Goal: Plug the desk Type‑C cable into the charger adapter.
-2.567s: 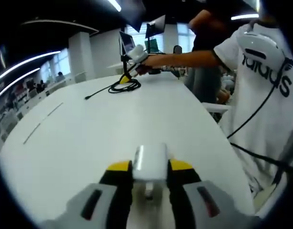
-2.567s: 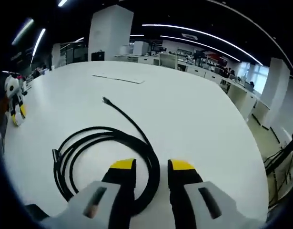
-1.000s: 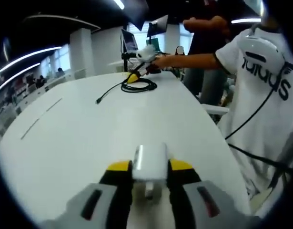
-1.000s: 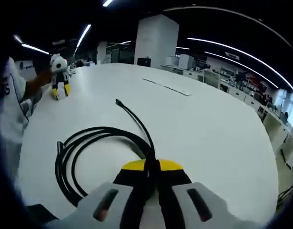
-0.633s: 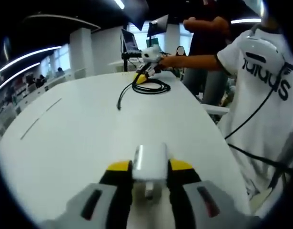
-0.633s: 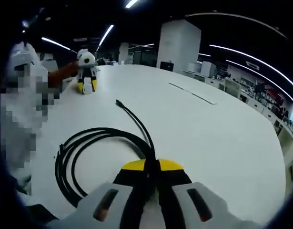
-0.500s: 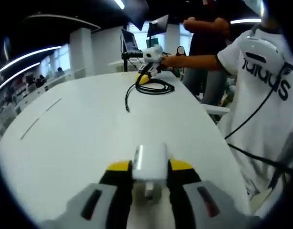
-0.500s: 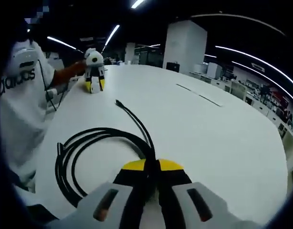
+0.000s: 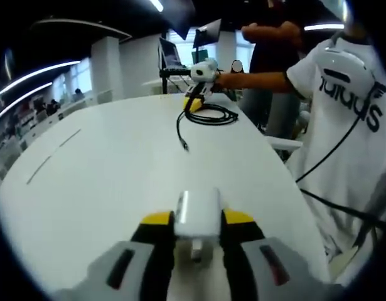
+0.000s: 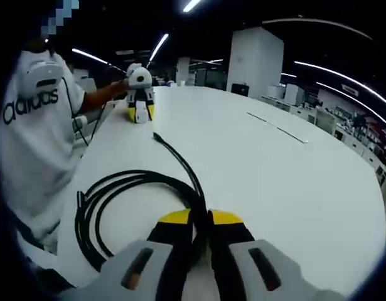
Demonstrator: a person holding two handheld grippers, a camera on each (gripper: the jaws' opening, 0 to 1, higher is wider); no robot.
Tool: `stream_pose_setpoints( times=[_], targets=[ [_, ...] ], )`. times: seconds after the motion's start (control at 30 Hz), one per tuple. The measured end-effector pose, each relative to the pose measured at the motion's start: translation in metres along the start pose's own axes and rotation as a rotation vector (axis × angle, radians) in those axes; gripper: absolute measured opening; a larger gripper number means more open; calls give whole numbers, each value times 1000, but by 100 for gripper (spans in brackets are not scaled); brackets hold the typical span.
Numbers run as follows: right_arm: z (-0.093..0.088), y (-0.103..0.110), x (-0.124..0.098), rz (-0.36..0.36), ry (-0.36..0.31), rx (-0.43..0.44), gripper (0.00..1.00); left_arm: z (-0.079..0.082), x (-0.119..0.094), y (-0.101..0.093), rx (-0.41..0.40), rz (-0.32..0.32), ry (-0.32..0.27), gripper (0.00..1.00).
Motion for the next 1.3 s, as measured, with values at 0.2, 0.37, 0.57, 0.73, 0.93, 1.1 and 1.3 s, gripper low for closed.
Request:
stream_pose_setpoints(
  times=[0.2,0.37,0.57,0.73,0.93,1.1,1.3],
  targets=[
    [15,1,2,-22,-49,4,12,0,0,0,1,0,0,27],
    [39,13,29,48,-69,-58,12,0,-1,0,0,0,-1,27],
    [63,23,64,130,-95,-109,12,-1,-1,1,0,0,0,27],
    [78,34,93,198,-93,-154,12,-1,-1,1,-2,1,-5,27],
    [86,36,109,232,-83,-180,12,-1,-1,1,-3,3,-4,27],
    [89,41,124,276,-53,-205,11,-1,-1,1,-6,5,-7,27],
    [90,45,134,302,-39,-218,11,-1,-1,1,-8,5,-10,27]
  ],
)
Point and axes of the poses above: the point that each gripper's makers call its tool centre point, and the gripper's own axes: x roughly forward along the fingers, y roughly to its left, z roughly out of its top, the point moved 9 cm from there along -x, roughly backward along the fingers, and after that the axes turned 6 degrees about -x, right-handed, at the moved point
